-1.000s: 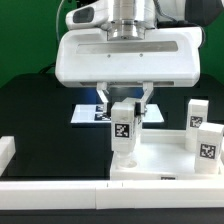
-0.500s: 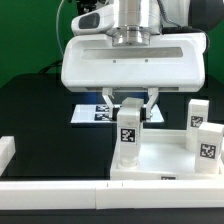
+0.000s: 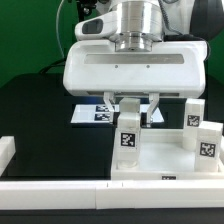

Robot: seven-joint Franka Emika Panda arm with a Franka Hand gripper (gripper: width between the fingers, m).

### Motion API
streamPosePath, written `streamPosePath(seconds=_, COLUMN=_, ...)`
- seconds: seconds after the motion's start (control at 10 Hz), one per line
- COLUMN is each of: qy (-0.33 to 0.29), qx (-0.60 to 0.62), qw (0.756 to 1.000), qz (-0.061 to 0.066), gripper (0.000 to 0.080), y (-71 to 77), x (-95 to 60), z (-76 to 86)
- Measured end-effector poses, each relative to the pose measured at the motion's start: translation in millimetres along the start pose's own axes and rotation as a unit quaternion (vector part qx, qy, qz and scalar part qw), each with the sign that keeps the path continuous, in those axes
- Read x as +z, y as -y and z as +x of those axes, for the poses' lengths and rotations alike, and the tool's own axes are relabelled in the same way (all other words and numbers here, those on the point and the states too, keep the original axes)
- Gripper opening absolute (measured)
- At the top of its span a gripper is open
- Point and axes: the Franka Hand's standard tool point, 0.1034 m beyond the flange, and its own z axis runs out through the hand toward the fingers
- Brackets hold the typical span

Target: Assemble square table

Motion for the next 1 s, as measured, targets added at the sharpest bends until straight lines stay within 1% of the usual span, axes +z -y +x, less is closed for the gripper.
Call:
streamPosePath(seconds=0.2, qy=0.004, qx=0.001, qw=1.000, qz=0.002, gripper=0.0285, y=0.2, x=0.4, z=0.8)
streamPosePath(seconds=0.3, qy=0.009, qx=0.001, qw=1.000, qz=0.003, gripper=0.0285, y=0.5, x=1.4, z=-1.4)
streamPosePath(seconds=0.4, qy=0.010, qx=0.001, qw=1.000, qz=0.003, gripper=0.0466, y=0.6, x=1.5, z=-1.6)
streamPosePath(seconds=0.5, qy=0.029, qx=0.003, qw=1.000, qz=0.009, gripper=0.0587, y=3.3, x=2.9, z=-4.6)
streamPosePath(seconds=0.6, qy=0.040, qx=0.007, qw=0.999, qz=0.014, gripper=0.0587, y=2.9, x=1.5, z=-0.5)
streamPosePath(seconds=0.7, qy=0.055, qx=0.011, qw=0.998, qz=0.021, gripper=0.0637, y=3.3, x=1.2, z=3.7)
streamPosePath(seconds=0.8, qy=0.105, qx=0.019, qw=0.993, qz=0.040, gripper=0.0637, y=8.4, x=2.0, z=2.8)
streamPosePath(seconds=0.9, qy=0.146, qx=0.031, qw=0.987, qz=0.054, gripper=0.0648, y=12.3, x=2.7, z=5.4)
streamPosePath(seconds=1.0, qy=0.167, qx=0.039, qw=0.983, qz=0.059, gripper=0.0648, y=15.7, x=5.3, z=5.3)
